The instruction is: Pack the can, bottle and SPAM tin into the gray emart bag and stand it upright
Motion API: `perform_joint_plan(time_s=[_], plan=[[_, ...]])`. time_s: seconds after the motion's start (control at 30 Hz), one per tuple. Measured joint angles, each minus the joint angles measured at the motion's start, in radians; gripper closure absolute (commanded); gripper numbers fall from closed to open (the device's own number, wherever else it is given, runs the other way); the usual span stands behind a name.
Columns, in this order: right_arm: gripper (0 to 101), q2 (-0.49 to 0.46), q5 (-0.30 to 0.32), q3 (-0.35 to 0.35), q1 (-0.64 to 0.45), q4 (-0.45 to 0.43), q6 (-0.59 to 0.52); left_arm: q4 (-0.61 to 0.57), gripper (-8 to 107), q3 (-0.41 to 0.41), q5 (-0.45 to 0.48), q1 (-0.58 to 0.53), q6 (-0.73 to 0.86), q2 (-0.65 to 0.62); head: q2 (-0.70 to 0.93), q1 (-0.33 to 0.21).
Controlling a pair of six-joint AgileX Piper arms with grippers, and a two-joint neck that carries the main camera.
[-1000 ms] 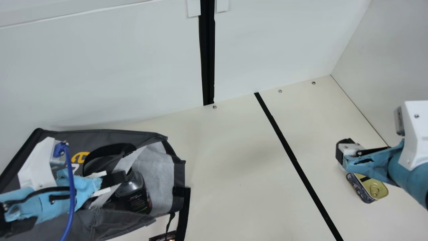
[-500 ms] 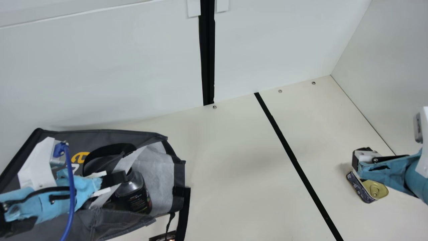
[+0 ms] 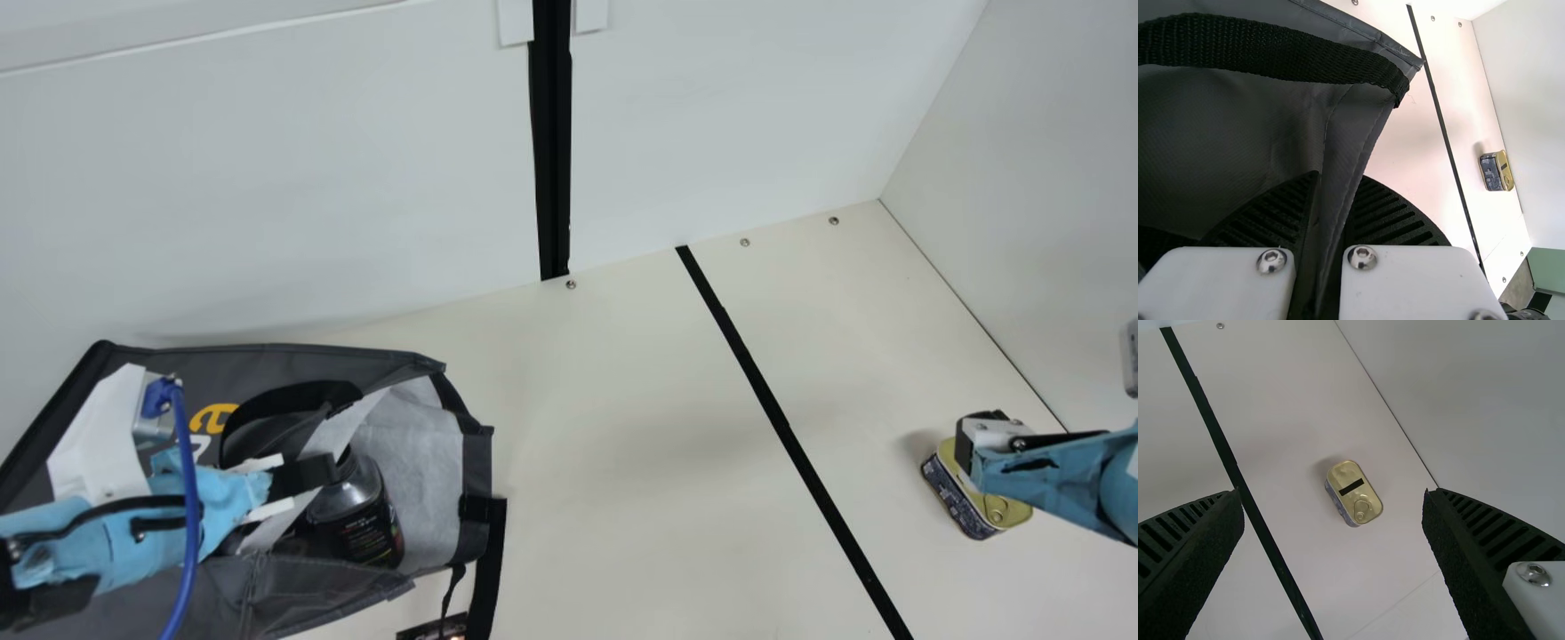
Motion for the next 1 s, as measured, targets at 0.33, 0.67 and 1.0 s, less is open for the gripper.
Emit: perform_joint_plan(time_s=[0.33, 0.67, 1.0], plan=[[6, -0.005, -0.001, 0.009, -0.075, 0.061, -0.076, 0.000, 107, 0.000, 0.000, 0.000, 0.000, 0.000, 0.000, 0.000], [6, -0.001, -0.002, 0.020, -0.112, 0.098, -0.152, 0.000, 107, 0.000, 0.000, 0.000, 0.000, 0.000, 0.002, 0.000], [6, 0.021, -0.002, 0.049, -0.171, 0.149, -0.271, 0.000, 107, 0.000, 0.000, 0.000, 0.000, 0.000, 0.000, 0.000]])
